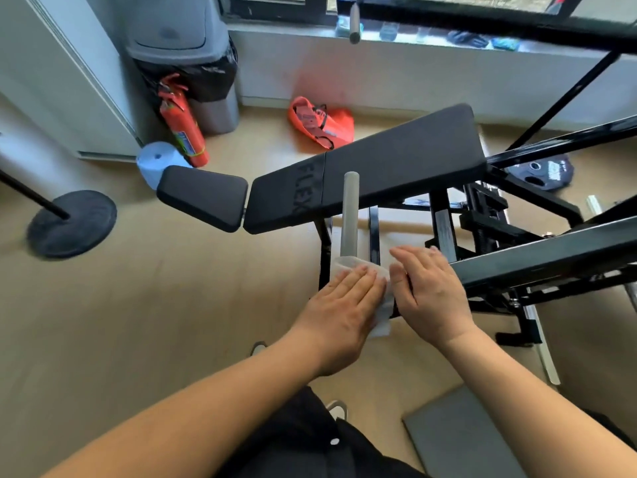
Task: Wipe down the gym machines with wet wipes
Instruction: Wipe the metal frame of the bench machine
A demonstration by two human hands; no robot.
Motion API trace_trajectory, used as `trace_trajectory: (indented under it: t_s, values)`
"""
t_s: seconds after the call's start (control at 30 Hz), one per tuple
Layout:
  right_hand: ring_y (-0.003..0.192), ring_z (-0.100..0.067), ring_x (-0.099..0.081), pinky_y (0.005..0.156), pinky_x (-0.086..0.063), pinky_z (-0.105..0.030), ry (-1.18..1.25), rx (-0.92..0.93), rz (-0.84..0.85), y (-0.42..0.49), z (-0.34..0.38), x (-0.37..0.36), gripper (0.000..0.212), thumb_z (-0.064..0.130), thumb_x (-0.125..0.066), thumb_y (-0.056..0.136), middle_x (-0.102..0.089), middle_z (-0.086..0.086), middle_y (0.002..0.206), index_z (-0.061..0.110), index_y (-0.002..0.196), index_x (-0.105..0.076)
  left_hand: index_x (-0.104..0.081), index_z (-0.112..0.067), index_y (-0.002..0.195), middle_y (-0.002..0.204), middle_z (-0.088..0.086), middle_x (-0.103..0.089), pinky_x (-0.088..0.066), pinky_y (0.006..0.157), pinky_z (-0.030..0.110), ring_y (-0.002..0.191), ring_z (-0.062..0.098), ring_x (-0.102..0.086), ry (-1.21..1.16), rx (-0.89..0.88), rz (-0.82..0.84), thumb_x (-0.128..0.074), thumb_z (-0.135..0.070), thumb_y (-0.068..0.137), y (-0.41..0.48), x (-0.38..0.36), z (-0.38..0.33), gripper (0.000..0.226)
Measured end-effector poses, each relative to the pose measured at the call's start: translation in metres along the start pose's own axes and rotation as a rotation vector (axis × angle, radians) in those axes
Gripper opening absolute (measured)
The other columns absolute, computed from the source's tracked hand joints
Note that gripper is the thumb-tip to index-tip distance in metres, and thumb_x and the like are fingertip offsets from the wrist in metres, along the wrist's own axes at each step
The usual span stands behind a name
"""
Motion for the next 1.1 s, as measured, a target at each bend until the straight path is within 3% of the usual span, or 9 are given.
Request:
trace_trajectory:
  t_s: [0.13,0.3,0.47,0.6,0.7,0.8,0.87,0.97,1.1]
  values:
    - [0.145,-0.031,-0.038,0.126,-0.006,-0.053,-0.279,-0.224,0.109,-0.003,-0.032,0.02,0.051,0.048,-0.028,0.101,-0.058,-0.005,0.144,0.025,0.122,-0.069,-0.007,-0.016,0.164,0.171,0.004,-0.001,-0.008,0.128,0.044,0.158,0.02,0.001,0.094,-0.081,-0.055,-0.024,-0.043,0.108,-0.033,-0.011,0.014,0.064]
    - [0.153,-0.019,-0.025,0.125,0.008,-0.051,-0.139,-0.334,0.215,0.005,-0.034,0.025,0.065,0.054,-0.008,0.1,-0.049,0.011,0.154,0.037,0.136,-0.06,0.023,-0.023,0.157,0.167,0.001,0.027,0.01,0.128,0.038,0.154,0.017,0.025,0.071,-0.067,0.049,-0.017,-0.045,0.11,0.015,-0.002,-0.015,0.066]
    - [0.157,-0.007,-0.008,0.124,0.016,-0.046,-0.058,-0.304,0.292,0.002,-0.045,0.028,0.077,0.056,0.001,0.097,-0.028,0.015,0.167,0.029,0.162,-0.029,-0.015,-0.024,0.162,0.157,0.001,-0.038,-0.041,0.112,0.04,0.128,0.024,-0.049,-0.096,-0.047,-0.075,-0.038,-0.046,0.107,0.083,0.009,-0.057,0.063]
    - [0.157,-0.006,-0.007,0.124,0.017,-0.044,-0.032,-0.287,0.32,0.002,-0.044,0.031,0.074,0.056,-0.001,0.098,-0.028,0.016,0.167,0.03,0.161,-0.03,0.011,-0.023,0.162,0.17,0.003,-0.007,-0.002,0.129,0.04,0.156,0.023,-0.012,0.077,-0.079,-0.078,-0.049,-0.028,0.103,0.031,-0.003,-0.021,0.084]
    - [0.156,-0.006,-0.009,0.122,0.021,-0.042,-0.027,-0.282,0.317,0.002,-0.043,0.032,0.067,0.054,-0.005,0.103,-0.032,0.018,0.165,0.031,0.159,-0.035,-0.009,-0.014,0.164,0.17,0.009,-0.02,0.001,0.129,0.038,0.157,0.022,-0.014,0.207,-0.12,-0.151,-0.035,-0.036,0.105,-0.008,0.003,0.011,0.068]
    - [0.156,-0.005,-0.01,0.121,0.021,-0.043,-0.035,-0.274,0.318,0.003,-0.042,0.031,0.071,0.055,-0.003,0.099,-0.033,0.021,0.164,0.034,0.158,-0.036,0.009,-0.015,0.162,0.172,0.006,-0.004,0.014,0.126,0.035,0.159,0.022,0.001,0.128,-0.038,0.024,-0.033,-0.033,0.109,0.008,0.01,-0.005,0.07]
    - [0.156,-0.004,-0.011,0.122,0.02,-0.044,-0.031,-0.28,0.32,0.004,-0.042,0.031,0.072,0.055,-0.002,0.098,-0.032,0.021,0.164,0.035,0.159,-0.035,-0.001,-0.015,0.162,0.162,0.007,-0.028,-0.006,0.129,0.04,0.15,0.026,-0.028,0.057,0.011,0.028,-0.041,-0.039,0.107,0.044,0.014,-0.034,0.073]
    - [0.155,-0.001,-0.01,0.121,0.021,-0.04,0.006,-0.29,0.329,0.005,-0.044,0.031,0.074,0.055,-0.002,0.096,-0.029,0.021,0.165,0.034,0.16,-0.032,-0.028,-0.013,0.155,0.134,0.009,-0.054,-0.041,0.103,0.042,0.114,0.028,-0.055,0.053,0.024,0.006,-0.044,-0.046,0.104,0.098,0.012,-0.067,0.063]
    - [0.155,-0.001,-0.014,0.125,0.012,-0.036,0.189,-0.29,0.267,0.004,-0.054,0.037,0.072,0.055,-0.012,0.096,-0.025,0.013,0.169,0.03,0.16,-0.034,-0.018,-0.012,0.159,0.138,0.01,-0.049,-0.029,0.119,0.048,0.123,0.03,-0.049,0.08,0.032,-0.036,-0.049,-0.038,0.103,0.094,0.003,-0.071,0.069]
Point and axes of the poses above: each hand's wrist, its own y-axis towards the middle knuckle, its own x-axis out of the back of the hand, z = x × y, the point moved 1 cm from there along y, towards the middle knuckle
